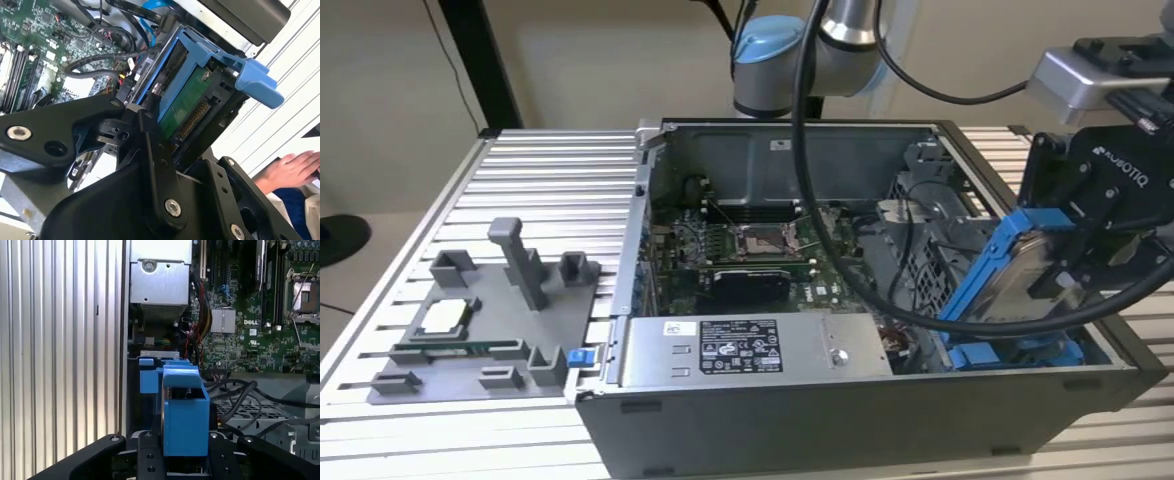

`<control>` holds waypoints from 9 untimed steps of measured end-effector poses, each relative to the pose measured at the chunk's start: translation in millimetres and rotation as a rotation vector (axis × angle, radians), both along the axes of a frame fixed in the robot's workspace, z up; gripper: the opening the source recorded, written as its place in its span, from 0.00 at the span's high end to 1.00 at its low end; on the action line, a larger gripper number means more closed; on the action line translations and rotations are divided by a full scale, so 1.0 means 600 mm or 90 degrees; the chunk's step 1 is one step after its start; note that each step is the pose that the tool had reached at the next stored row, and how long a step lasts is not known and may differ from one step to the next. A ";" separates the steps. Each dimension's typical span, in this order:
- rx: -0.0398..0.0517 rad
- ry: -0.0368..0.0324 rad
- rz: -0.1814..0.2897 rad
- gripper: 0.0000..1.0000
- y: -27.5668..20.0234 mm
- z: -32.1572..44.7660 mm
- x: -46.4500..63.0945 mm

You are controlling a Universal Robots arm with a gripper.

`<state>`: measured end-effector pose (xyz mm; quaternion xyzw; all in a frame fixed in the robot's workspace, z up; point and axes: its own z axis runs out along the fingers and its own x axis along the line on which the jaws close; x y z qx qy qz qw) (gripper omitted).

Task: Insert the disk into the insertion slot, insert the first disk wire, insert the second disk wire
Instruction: 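Insert the disk into the insertion slot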

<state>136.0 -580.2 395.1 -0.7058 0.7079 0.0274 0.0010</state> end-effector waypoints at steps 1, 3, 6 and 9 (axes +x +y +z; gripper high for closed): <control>0.0005 0.0000 0.000 1.00 0.0000 -0.003 0.000; 0.0011 0.0000 0.000 1.00 0.0000 -0.009 0.000; 0.0019 0.0001 0.000 1.00 0.0000 -0.018 0.000; 0.0024 0.0000 0.000 1.00 0.0000 -0.027 0.000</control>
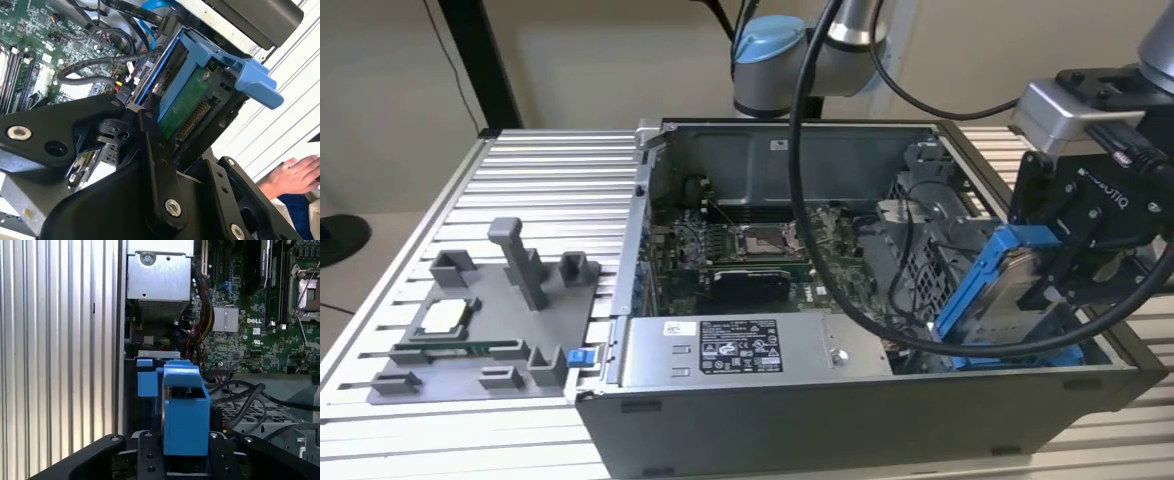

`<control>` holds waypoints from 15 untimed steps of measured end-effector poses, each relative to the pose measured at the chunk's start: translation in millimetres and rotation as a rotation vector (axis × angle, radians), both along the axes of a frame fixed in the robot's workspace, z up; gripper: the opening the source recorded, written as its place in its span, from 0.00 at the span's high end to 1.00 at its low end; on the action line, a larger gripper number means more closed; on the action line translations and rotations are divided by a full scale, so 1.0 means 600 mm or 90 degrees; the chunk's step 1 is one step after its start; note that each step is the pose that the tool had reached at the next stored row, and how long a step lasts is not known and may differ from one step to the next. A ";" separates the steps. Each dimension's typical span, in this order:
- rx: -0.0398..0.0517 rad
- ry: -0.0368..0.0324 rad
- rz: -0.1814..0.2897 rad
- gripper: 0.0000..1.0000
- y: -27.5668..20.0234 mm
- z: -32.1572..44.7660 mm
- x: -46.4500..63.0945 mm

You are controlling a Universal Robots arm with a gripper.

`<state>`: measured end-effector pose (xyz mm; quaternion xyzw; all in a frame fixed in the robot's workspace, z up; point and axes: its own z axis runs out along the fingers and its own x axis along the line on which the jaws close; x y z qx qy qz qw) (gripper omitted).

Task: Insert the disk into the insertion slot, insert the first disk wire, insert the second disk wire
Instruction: 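Insert the disk into the insertion slot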

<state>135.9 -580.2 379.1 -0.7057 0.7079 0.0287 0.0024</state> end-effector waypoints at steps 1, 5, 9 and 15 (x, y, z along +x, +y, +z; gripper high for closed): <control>0.0000 0.0000 0.000 1.00 0.0001 -0.001 0.000; -0.0001 0.0000 0.000 1.00 0.0000 -0.001 0.000; 0.0002 0.0000 0.000 0.00 0.0000 0.001 0.000; 0.0001 0.0002 0.000 0.00 0.0000 0.040 0.000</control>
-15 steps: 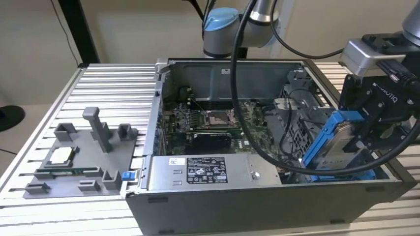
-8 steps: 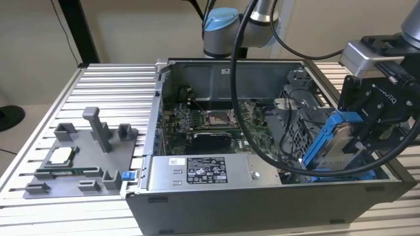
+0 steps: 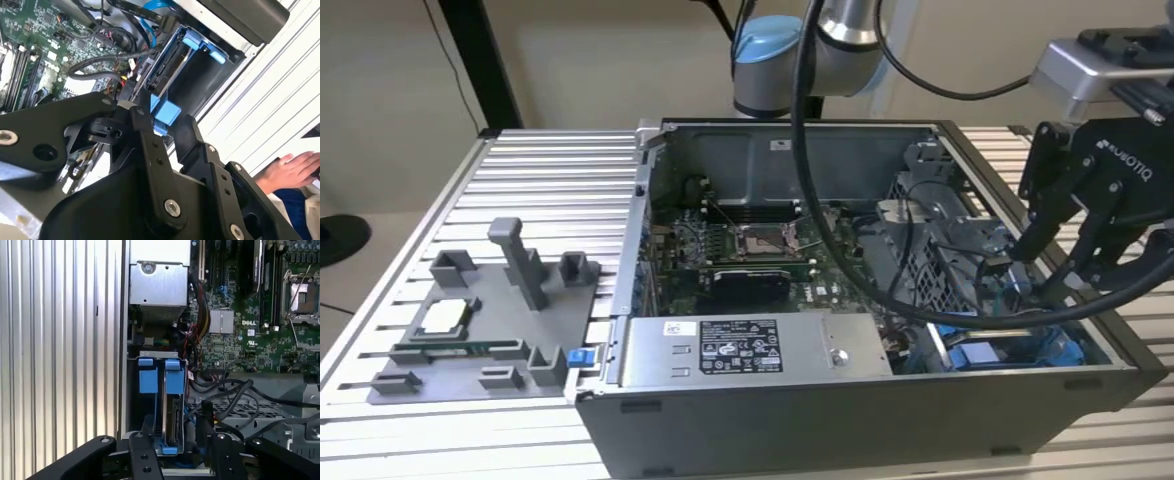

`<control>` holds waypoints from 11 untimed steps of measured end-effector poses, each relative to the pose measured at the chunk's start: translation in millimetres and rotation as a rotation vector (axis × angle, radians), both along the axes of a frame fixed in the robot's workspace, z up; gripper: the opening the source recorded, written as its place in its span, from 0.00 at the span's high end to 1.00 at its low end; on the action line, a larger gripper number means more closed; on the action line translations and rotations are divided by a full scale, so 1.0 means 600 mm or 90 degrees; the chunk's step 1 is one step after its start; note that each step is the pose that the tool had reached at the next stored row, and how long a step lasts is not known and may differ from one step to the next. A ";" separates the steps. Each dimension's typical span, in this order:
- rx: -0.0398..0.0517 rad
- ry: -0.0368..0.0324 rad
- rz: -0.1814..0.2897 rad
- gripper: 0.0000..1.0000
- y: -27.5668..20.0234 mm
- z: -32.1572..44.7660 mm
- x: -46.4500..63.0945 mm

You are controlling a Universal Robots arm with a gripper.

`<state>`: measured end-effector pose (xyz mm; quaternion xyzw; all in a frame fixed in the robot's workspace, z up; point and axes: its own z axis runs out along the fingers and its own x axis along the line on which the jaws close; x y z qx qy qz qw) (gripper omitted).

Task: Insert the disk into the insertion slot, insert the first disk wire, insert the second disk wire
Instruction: 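Insert the disk into the insertion slot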

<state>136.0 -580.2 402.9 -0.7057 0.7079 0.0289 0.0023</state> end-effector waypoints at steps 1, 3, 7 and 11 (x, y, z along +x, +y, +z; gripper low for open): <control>0.0003 0.0000 0.000 0.00 0.0001 0.000 0.000; 0.0001 -0.0017 0.000 0.00 0.0027 0.000 -0.006; 0.0001 -0.0146 0.000 0.00 0.0109 0.000 -0.016; 0.0002 -0.0460 0.000 0.00 0.0171 -0.003 -0.034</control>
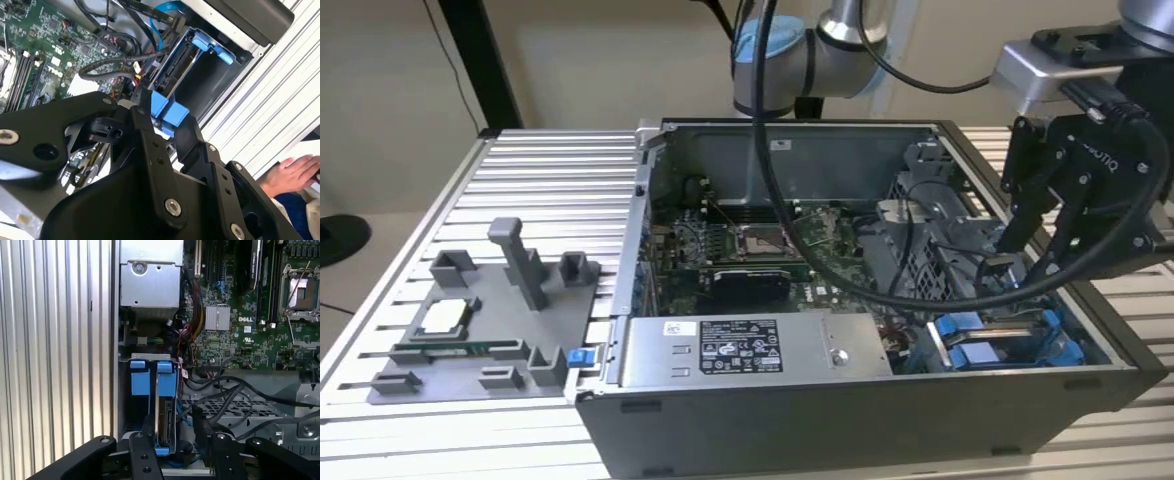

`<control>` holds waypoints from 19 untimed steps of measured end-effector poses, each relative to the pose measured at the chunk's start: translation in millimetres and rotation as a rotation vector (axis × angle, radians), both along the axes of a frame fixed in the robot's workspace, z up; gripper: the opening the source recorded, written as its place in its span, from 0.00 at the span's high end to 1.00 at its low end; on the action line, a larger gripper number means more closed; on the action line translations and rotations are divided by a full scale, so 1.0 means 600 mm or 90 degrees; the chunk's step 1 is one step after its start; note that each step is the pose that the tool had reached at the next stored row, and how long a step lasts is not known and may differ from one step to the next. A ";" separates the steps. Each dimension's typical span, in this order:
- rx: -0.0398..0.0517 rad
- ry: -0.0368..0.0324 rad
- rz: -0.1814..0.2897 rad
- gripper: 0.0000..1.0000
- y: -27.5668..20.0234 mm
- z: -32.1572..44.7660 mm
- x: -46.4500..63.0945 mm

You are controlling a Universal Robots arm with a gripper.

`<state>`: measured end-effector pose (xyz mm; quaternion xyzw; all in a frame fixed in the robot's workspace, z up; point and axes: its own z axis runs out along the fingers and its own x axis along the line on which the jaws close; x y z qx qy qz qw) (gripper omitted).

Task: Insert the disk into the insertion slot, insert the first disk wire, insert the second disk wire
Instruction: 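Insert the disk into the insertion slot, then insert the first disk wire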

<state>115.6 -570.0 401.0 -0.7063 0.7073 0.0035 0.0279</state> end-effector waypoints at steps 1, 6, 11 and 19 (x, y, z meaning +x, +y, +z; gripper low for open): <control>0.0000 -0.0049 0.000 0.00 0.0020 -0.001 -0.003; -0.0002 -0.0148 -0.001 0.00 0.0125 -0.010 -0.008; -0.0003 -0.0148 -0.007 0.00 0.0143 -0.014 -0.008; -0.0004 -0.0149 -0.025 0.00 0.0150 -0.020 -0.011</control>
